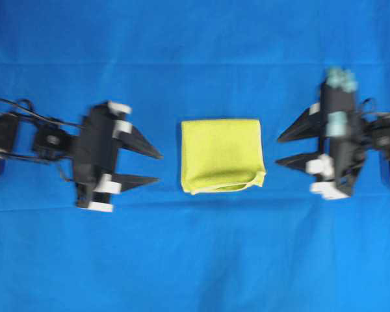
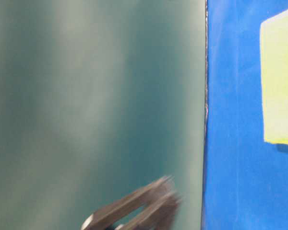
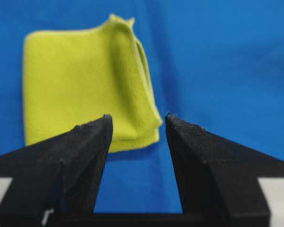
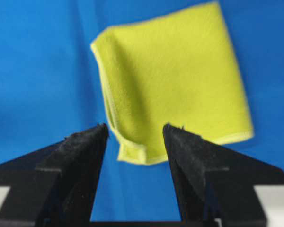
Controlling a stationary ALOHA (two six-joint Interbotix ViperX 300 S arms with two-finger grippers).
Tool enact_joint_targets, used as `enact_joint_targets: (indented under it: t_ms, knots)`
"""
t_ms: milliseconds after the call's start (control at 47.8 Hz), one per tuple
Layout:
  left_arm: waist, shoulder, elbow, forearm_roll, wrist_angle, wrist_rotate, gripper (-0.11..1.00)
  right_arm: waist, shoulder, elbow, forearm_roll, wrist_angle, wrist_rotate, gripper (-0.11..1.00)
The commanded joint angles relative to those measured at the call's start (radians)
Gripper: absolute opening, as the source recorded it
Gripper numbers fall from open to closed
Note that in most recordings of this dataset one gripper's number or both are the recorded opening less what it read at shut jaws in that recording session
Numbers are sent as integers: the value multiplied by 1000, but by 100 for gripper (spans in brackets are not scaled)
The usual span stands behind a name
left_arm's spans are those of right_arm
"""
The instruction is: Fold the yellow towel.
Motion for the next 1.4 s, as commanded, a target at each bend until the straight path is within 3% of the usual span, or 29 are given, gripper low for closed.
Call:
enact_joint_targets:
  t_ms: [0,335,753,1004,1380]
  knots:
    - [-3,-86,21,2,-9,0,46,-14,-97,12,-25,2,2,55]
    - [8,-385,184,2,-17,0,46,-44,-382,127,-89,3,2,55]
    - [29,-699,402,2,-15,-12,46,-123,-621,327,-94,-34,2,55]
    - [37,-801,486,0,-15,-21,46,-150,-627,410,-92,-123,2,55]
    - [77,-816,509,2,-12,-21,46,-161,-609,419,-91,-144,3,55]
